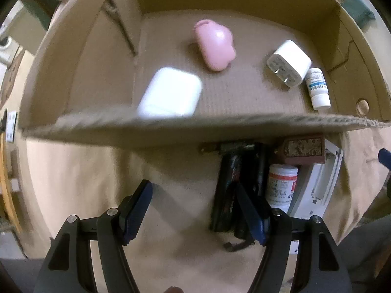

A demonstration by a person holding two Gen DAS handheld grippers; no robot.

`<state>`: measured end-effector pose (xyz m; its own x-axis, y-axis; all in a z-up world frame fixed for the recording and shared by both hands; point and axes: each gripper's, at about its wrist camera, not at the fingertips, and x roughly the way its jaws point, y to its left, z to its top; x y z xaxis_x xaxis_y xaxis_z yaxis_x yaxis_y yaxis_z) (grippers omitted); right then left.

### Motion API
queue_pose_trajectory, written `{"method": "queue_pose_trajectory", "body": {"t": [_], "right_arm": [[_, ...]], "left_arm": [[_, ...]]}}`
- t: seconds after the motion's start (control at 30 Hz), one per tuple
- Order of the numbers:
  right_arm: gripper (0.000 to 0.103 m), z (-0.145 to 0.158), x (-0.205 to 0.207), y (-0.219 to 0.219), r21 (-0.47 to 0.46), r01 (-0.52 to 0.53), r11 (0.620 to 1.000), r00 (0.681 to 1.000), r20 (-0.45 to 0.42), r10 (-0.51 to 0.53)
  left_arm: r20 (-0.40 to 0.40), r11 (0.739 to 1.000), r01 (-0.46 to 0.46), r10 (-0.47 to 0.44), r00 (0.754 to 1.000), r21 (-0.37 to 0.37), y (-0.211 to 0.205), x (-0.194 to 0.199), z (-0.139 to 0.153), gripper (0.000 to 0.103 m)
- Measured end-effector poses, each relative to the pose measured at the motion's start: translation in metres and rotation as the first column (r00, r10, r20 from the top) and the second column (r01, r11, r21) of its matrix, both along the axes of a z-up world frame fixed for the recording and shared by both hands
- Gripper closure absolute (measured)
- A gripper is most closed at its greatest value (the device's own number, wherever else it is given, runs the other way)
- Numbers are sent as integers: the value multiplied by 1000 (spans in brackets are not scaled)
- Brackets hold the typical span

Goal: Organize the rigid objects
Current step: 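Withdraw both open tools from the box toward the remaining items, then grasp the black tube with the left tool while the right tool grasps the white remote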

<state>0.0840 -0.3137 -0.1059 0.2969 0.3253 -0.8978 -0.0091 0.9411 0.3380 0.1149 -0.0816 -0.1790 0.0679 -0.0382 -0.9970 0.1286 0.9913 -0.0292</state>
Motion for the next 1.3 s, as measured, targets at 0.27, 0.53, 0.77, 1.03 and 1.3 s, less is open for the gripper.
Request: {"method": "queue_pose_trajectory", "body": {"t": [0.27,0.53,0.77,1.03,1.3], "right_arm": [[0,-1,0,-4,4,18,1000,1000,-6,-18],[0,0,1,-1,-1,4,1000,1000,-5,-4],[0,1,3,-2,21,15,1000,1000,-3,-15],[0,0,4,0,23,7,1000,1000,-9,-7],[0,-3,3,6,3,-8,1000,1000,-20,8]], "left_arm": [[-11,996,-37,38,999,78,15,-3,-11,54],[-14,989,-132,131,991,-71,35,4,1,53],[-25,992,-91,89,996,-84,22,10,-8,53],[-3,999,33,-33,999,-31,-23,0,-12,47],[15,993,101,-102,995,63,-41,-2,-25,54]]}}
